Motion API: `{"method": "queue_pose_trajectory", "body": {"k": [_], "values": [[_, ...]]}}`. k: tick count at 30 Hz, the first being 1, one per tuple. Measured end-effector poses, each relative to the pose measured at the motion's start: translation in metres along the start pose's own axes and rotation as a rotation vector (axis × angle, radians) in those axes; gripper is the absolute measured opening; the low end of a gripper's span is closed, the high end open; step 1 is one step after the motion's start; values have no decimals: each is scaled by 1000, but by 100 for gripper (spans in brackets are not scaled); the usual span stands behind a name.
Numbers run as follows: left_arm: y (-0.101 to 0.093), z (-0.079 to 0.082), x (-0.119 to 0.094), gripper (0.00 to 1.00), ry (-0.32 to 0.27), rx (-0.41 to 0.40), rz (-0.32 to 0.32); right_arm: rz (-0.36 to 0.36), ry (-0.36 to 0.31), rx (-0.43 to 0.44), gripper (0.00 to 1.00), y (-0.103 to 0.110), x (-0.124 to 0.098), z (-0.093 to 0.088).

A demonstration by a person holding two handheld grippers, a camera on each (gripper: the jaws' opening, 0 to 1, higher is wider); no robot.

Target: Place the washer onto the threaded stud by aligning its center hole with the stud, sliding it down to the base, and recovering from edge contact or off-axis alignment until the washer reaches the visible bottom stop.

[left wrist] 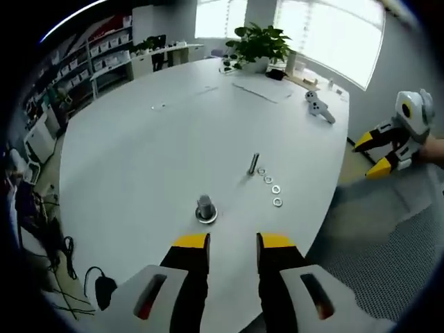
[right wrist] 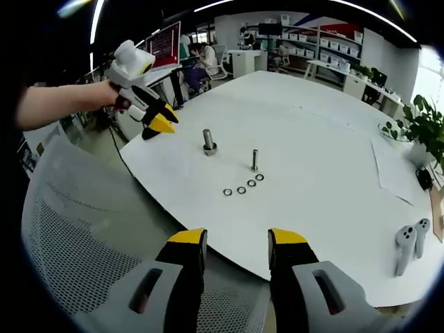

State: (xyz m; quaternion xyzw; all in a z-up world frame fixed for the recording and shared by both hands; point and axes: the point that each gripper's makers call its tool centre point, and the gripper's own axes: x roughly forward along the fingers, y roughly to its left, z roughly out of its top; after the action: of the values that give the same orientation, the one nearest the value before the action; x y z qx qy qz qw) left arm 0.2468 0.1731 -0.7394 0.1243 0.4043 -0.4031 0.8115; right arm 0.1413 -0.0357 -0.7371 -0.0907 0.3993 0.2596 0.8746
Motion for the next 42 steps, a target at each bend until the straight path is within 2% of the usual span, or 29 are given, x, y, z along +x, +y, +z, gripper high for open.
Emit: {"method": "queue_pose_trajectory", "body": {"k": [3,7,10,17,21,27,32,38,42], "values": [[-14,-6,-9,29,-25,-54,-39,-3,18,-31,38,2,1,-3],[-17,-18,-18,28,-23,-35,-20,3,17,-22,38,2,1,-2],[-21,-21,-24,29,-37,-75,-30,5,22,-28,38,3,1,-3],[-39,-27,-37,32,-63,-80,-23,-1,11,-24,38,2,0,-2],[-47,-28,-44,30,-80,-105,-29,-1,12,-22,38,1,1,-2],[-52,-28,-60,29,-104,-95,-9,-1,13,-27,38,2,0,-2],[-55,-34,-68,29,-116,-93,11,3,18,-25,38,2,1,-3],[-60,-42,-70,29,-120,-129,24,9,22,-26,38,3,1,-5],[-54,-39,-72,29,-138,-126,55,13,29,-32,37,5,2,-6]]}}
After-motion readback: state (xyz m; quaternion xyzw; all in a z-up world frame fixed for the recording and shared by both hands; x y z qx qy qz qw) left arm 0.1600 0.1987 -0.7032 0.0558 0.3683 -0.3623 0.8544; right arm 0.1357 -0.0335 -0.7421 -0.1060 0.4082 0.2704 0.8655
